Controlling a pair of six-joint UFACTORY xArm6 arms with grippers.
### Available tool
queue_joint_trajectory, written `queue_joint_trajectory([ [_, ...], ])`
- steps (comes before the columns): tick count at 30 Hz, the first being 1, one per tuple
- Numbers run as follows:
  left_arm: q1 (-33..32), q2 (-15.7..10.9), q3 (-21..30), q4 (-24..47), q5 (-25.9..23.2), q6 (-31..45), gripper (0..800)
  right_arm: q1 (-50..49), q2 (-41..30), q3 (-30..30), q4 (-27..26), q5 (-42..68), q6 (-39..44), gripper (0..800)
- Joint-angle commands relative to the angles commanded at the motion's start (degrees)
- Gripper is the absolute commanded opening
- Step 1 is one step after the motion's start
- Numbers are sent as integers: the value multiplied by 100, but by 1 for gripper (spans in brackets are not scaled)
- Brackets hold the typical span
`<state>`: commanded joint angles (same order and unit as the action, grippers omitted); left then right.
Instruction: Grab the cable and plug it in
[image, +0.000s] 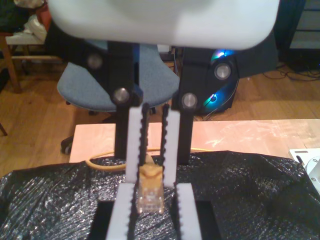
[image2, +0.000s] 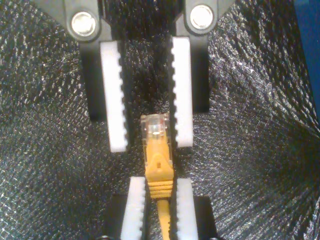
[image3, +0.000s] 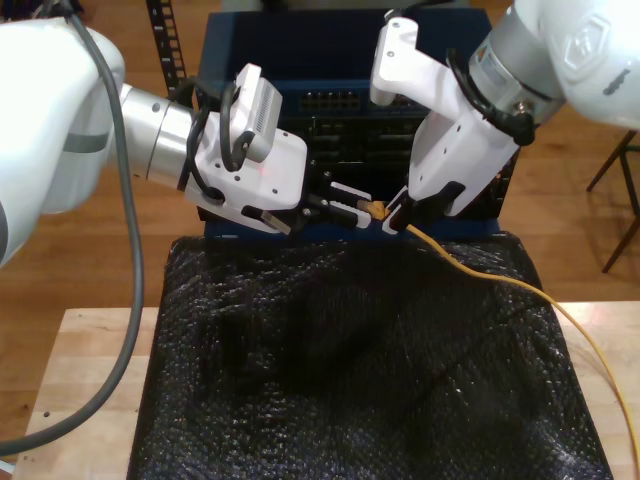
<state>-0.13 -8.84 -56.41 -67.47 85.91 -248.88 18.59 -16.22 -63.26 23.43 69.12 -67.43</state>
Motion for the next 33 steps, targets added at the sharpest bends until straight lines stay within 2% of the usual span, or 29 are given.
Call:
queue_joint_trajectory([
  [18,9,0,0,0,18,0,152,9,0,-9,0,0,0,6],
  [20,9,0,0,-9,18,0,116,9,0,-9,0,0,0,4],
  [25,9,0,0,-9,18,9,103,9,9,-9,0,-9,0,6],
  [28,9,0,9,-9,18,9,34,18,9,-9,0,-9,0,4],
  [31,9,0,18,0,18,9,16,9,9,-9,0,-9,0,4],
  [32,9,0,18,0,18,9,16,9,9,0,0,-9,9,11],
  [33,9,0,18,0,18,9,9,9,9,0,0,-9,9,51],
])
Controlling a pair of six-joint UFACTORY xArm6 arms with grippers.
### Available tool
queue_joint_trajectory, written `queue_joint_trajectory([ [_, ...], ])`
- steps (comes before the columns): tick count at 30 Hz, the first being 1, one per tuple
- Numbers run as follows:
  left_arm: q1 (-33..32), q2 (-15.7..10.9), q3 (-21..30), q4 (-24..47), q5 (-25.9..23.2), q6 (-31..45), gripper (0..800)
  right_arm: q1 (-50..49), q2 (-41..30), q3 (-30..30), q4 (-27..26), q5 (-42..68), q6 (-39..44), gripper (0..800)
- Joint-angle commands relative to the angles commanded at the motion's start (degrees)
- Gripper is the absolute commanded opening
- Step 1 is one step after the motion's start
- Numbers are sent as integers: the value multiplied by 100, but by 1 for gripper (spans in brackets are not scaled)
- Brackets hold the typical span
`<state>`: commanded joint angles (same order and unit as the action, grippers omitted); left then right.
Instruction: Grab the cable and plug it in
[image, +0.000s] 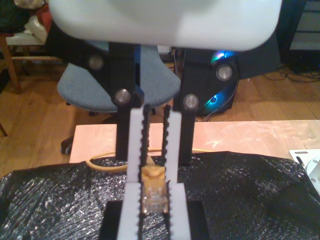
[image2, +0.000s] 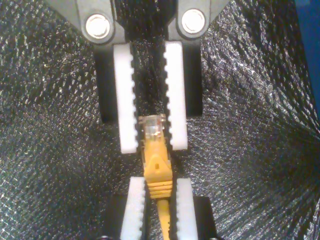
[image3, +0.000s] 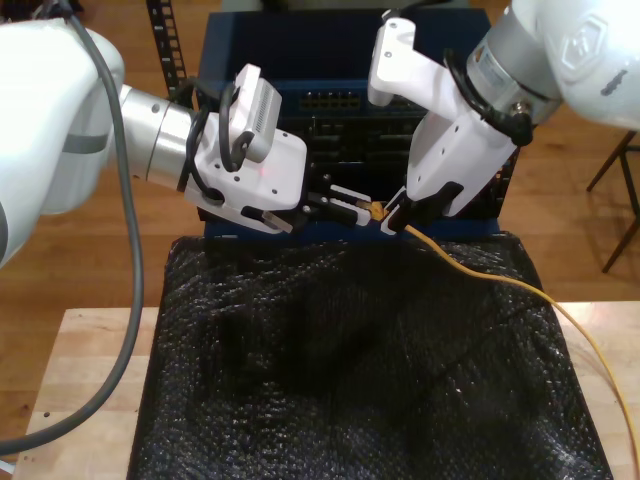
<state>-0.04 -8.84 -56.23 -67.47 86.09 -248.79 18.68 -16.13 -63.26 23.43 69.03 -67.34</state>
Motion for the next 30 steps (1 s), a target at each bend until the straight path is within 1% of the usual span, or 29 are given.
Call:
queue_joint_trajectory([
  [2,0,0,0,0,0,0,5,0,0,0,9,9,-9,251],
  [6,0,0,-9,0,0,-9,3,-9,-9,-26,18,18,-26,509],
  [8,0,0,-18,-9,9,-26,3,-35,-18,-88,9,26,-53,549],
  [10,0,0,-26,-9,44,-26,3,-53,-26,-158,-18,44,-70,640],
  [11,0,0,-35,-9,79,-35,3,-53,-35,-176,-18,53,-70,672],
  [14,0,9,-53,-26,132,-88,3,-53,-185,-220,-26,53,-97,710],
  [17,9,9,-53,-158,167,-141,3,-70,-387,-299,-18,53,-290,789],
  [20,35,35,-62,-290,273,-185,3,-79,-475,-387,-9,44,-404,794],
  [24,220,281,-193,-378,484,-316,3,-79,-571,-431,9,62,-536,797],
  [25,246,308,-229,-404,536,-360,3,-79,-633,-413,9,70,-615,797],
  [30,325,352,-255,-545,686,-589,3,-88,-932,-325,-35,70,-712,797],
])
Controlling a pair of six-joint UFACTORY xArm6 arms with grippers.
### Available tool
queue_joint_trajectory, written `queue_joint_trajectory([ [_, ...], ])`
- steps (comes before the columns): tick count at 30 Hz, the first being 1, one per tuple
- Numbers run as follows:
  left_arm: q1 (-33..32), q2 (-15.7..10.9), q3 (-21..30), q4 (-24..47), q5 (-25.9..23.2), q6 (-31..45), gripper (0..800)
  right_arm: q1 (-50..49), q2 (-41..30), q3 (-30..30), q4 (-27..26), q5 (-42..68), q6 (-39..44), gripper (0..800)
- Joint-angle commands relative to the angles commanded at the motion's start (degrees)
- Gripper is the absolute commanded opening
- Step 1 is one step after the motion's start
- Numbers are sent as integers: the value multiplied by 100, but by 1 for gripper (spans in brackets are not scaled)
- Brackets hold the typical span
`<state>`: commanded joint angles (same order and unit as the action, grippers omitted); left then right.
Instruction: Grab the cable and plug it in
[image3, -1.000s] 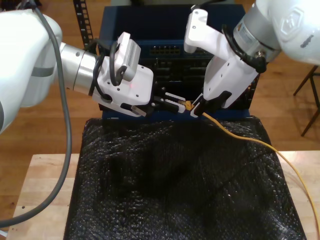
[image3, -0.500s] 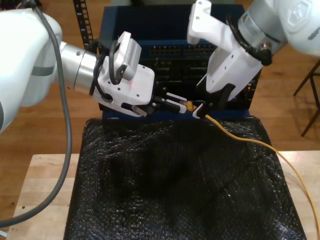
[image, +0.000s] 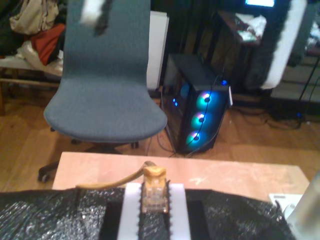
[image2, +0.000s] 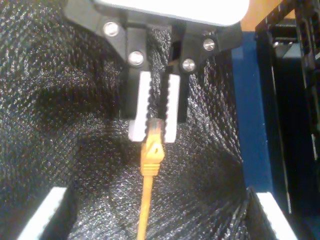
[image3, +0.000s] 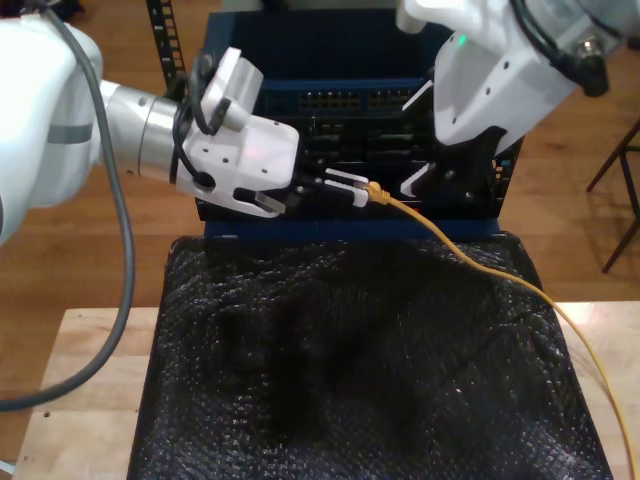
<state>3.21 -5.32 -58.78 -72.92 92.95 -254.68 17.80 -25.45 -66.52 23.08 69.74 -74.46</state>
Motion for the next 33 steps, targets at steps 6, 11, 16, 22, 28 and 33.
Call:
queue_joint_trajectory([
  [6,88,123,0,-132,237,-97,3,9,-642,396,18,-44,-360,797],
  [11,185,211,18,-273,642,-431,3,0,-941,519,18,-62,-624,794],
  [16,396,334,70,-387,905,-712,2,18,-1213,738,26,-88,-765,794],
  [22,413,466,229,-791,1477,-941,2,53,-1670,1169,44,-738,-949,792],
  [28,440,747,299,-1064,2004,-1099,2,158,-1916,1301,35,-1081,-1073,792],
  [33,448,958,316,-1284,2488,-1327,3,360,-1916,1371,35,-1292,-1099,792],
])
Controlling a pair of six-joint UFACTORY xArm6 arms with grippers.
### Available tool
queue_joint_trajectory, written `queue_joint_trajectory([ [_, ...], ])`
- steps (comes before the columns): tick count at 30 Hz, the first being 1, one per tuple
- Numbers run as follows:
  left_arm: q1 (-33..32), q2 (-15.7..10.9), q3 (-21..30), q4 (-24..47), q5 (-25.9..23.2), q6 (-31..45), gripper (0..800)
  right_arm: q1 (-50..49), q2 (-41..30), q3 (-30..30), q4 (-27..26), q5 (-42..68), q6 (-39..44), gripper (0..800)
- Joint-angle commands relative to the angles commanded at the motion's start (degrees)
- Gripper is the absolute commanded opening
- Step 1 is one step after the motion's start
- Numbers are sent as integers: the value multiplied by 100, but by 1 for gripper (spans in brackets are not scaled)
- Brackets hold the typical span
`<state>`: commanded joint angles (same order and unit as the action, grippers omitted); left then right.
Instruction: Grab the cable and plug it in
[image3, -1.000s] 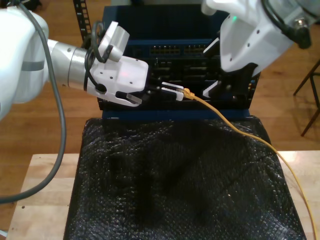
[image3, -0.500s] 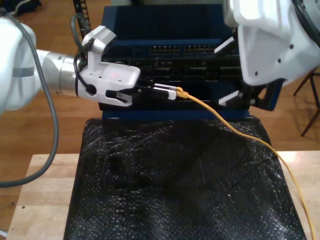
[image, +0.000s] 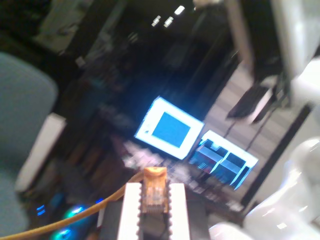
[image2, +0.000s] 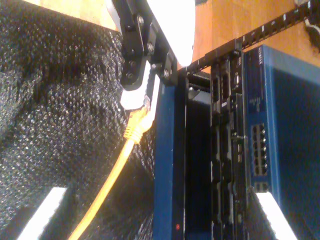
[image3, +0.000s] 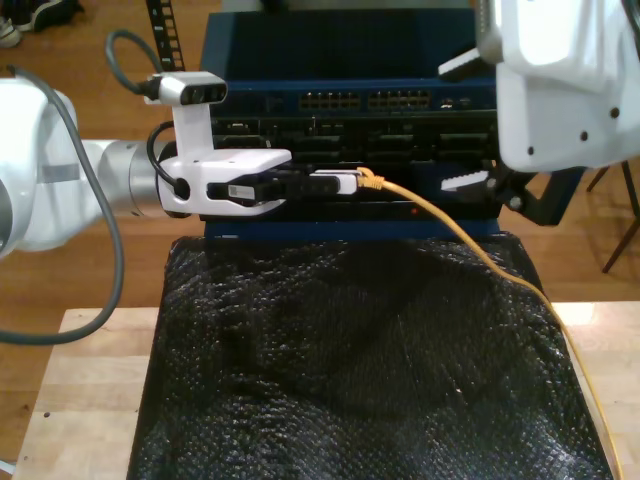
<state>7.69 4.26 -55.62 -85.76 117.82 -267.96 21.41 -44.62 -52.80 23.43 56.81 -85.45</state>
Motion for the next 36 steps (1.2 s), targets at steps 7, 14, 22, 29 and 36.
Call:
queue_joint_trajectory([
  [7,70,132,9,-18,325,0,5,809,-9,237,-35,-695,-18,790],
  [14,79,185,0,-299,668,-9,7,1108,-9,413,-44,-976,-176,766],
  [22,79,316,-26,-325,949,-9,9,1160,-149,624,-53,-1319,-264,779],
  [29,70,316,-44,-387,1213,0,16,1178,-290,791,-70,-1626,-510,776],
  [36,79,308,-9,-404,1327,-44,15,1284,-281,844,-88,-1644,-527,762],
])
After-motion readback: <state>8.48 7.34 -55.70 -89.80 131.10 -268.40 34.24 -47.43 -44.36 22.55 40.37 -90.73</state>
